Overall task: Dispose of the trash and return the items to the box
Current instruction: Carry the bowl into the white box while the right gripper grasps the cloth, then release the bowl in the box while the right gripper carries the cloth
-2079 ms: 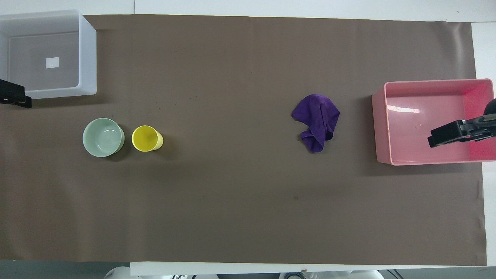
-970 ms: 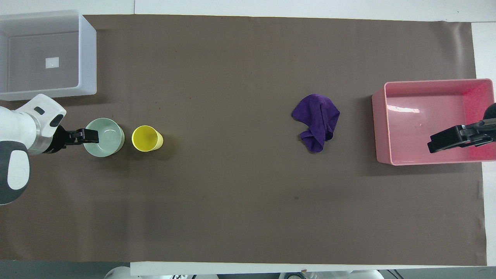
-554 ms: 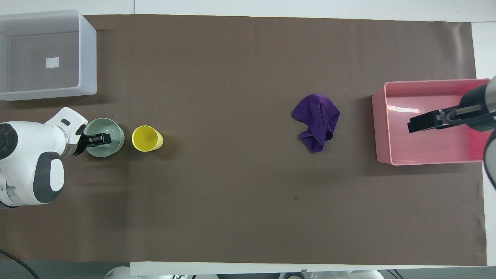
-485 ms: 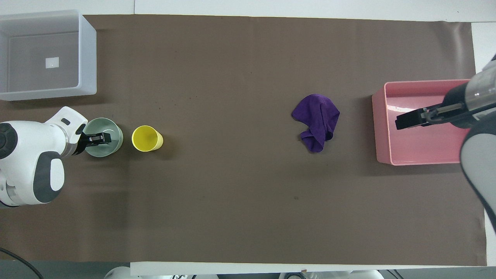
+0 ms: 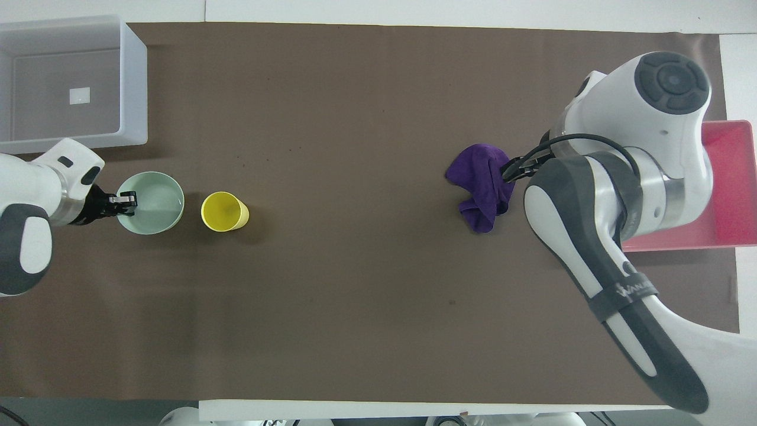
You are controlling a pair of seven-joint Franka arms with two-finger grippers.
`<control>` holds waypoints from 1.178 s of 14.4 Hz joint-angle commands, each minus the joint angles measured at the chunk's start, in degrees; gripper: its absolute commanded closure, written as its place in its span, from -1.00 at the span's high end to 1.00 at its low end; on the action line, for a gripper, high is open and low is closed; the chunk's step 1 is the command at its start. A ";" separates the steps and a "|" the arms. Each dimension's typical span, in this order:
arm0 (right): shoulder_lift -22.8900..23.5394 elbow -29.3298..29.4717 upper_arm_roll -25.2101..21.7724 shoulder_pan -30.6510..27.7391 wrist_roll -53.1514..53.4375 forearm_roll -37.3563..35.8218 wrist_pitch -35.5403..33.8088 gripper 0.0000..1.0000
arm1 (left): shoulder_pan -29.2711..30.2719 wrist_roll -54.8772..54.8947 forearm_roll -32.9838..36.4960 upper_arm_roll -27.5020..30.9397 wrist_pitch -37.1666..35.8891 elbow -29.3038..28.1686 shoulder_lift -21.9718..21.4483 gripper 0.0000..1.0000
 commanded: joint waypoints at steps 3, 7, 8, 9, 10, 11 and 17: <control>6.88 -1.89 0.05 2.67 3.40 1.03 10.50 0.99 | 5.77 -0.38 -3.46 0.50 -12.66 30.32 15.52 -1.00; 7.34 -4.70 0.05 3.21 3.58 1.12 12.54 0.13 | 11.84 -0.47 -8.82 0.41 -2.53 43.91 34.66 -1.00; 7.34 -4.79 0.05 3.12 3.66 1.12 12.19 -0.22 | 12.02 -0.47 -9.36 0.41 -1.05 45.36 38.28 -1.00; 7.25 -4.71 0.05 3.29 3.75 1.12 11.76 -0.45 | 12.28 -0.38 -9.63 0.41 3.57 45.11 40.32 -1.00; 7.25 -4.70 0.05 3.29 4.10 1.12 11.75 -0.61 | 12.72 -0.38 -9.37 0.41 6.40 44.76 41.38 -1.00; 7.25 -4.36 -0.04 3.29 4.71 1.12 11.75 -0.75 | 13.08 -0.12 -9.37 0.41 8.43 44.50 42.44 -1.00; 2.60 1.17 -0.21 1.28 4.89 1.12 1.77 -0.99 | 11.32 0.14 -5.95 2.07 18.83 36.49 37.99 1.00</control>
